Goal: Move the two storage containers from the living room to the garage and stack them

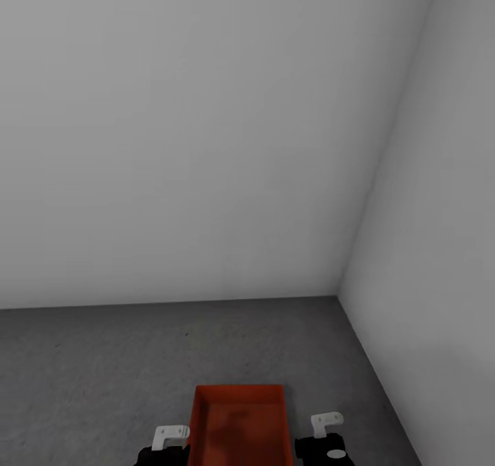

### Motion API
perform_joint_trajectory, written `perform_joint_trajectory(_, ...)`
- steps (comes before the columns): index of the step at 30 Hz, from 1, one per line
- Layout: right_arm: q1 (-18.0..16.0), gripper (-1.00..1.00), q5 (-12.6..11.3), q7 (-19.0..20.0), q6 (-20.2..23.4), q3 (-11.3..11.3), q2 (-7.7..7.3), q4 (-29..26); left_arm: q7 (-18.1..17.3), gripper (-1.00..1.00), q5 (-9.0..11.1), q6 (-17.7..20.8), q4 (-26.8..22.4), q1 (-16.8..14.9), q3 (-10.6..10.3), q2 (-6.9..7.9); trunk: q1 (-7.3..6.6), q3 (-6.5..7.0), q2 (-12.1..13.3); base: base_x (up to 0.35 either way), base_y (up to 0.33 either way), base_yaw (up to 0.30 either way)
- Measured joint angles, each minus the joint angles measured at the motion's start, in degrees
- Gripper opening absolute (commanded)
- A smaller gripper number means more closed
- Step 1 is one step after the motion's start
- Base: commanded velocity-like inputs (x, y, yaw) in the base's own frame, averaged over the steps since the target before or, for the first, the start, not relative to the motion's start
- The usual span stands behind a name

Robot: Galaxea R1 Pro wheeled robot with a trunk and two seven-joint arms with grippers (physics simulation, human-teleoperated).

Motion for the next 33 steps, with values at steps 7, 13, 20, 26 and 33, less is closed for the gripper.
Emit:
perform_joint_trajectory(7,0.0,1.0,0.0,0.0,0.0,0.0,-0.03,0.0,0.0,1.0,0.0,0.0,0.0,0.0,0.0,0.0,-1.54,1.26,2.8,0.0,0.0,0.0)
perform_joint_trajectory(13,0.0,1.0,0.0,0.0,0.0,0.0,-0.03,0.0,0.0,1.0,0.0,0.0,0.0,0.0,0.0,0.0,-2.86,2.33,5.2,0.0,0.0,0.0)
perform_joint_trajectory(20,0.0,1.0,0.0,0.0,0.0,0.0,0.0,0.1,0.0,1.0,0.0,0.0,0.0,0.0,0.0,0.0,-4.39,3.59,8.0,0.0,0.0,0.0)
perform_joint_trajectory(26,0.0,1.0,0.0,0.1,0.0,0.0,0.01,0.1,0.0,1.0,0.0,0.0,0.0,0.0,0.0,0.0,-5.71,4.67,10.4,0.0,0.0,0.0)
perform_joint_trajectory(33,0.0,1.0,0.0,0.1,0.0,0.0,0.01,0.1,0.0,1.0,0.0,0.0,0.0,0.0,0.0,0.0,-7.25,5.93,13.2,0.0,0.0,0.0)
